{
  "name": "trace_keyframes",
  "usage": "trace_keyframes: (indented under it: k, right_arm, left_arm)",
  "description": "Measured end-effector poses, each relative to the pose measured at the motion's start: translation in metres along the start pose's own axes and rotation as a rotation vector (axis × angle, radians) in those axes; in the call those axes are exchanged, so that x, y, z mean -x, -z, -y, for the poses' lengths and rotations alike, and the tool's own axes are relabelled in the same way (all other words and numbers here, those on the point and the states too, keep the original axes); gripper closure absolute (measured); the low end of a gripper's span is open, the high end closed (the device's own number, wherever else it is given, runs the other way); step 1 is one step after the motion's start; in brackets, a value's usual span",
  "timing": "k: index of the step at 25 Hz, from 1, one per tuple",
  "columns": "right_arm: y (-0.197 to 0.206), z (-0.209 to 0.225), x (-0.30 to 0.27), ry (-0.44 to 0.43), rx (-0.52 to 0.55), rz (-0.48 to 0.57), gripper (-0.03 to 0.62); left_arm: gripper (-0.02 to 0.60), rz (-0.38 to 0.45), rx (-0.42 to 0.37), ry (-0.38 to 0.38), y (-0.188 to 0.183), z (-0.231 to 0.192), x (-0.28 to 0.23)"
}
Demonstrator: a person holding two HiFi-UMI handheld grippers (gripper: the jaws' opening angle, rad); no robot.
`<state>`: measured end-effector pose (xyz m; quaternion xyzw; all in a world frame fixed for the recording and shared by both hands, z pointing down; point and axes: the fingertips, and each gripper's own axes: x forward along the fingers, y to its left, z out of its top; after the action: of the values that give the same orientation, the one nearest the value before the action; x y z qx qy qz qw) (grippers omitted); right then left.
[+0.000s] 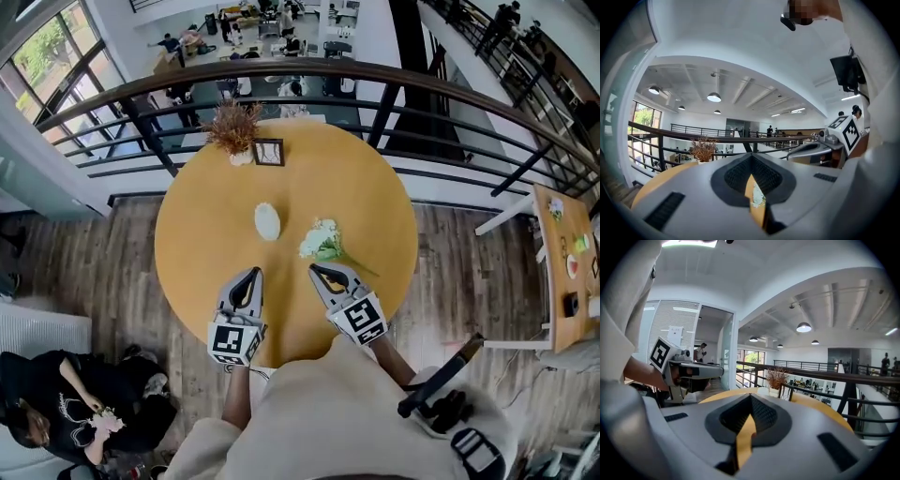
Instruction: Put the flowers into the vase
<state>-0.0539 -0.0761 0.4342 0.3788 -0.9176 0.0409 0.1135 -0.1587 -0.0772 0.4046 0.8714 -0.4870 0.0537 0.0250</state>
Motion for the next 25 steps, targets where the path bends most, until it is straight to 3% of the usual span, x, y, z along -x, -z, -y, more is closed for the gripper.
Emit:
trace_keyframes:
  k: [4, 10, 16, 25]
  right_arm:
    - [0.007, 0.01, -0.024, 0.021, -0.008, -0.037, 0.586]
    - [0.036, 0.022, -0.054, -0.012, 0.0, -0.111, 0.586]
    - [0.075, 0.03, -0.055, -0.073, -0.059, -0.204, 0.586]
    - [0.136, 0.038, -0.042, -0.123, -0.147, -0.399, 0.585]
  left_arm:
    - [0.575, -0.029, 0.02, 0.019, 0.02, -0.022, -0.014]
    - [0.575, -0.1, 0.046, 0.005, 0.066, -0.041, -0.031]
    - [0.575, -0.188, 0.104, -0.02, 0.101, -0.026, -0.041]
    - [0.575, -0.272, 0.188, 0.009, 0.133, 0.002, -0.058]
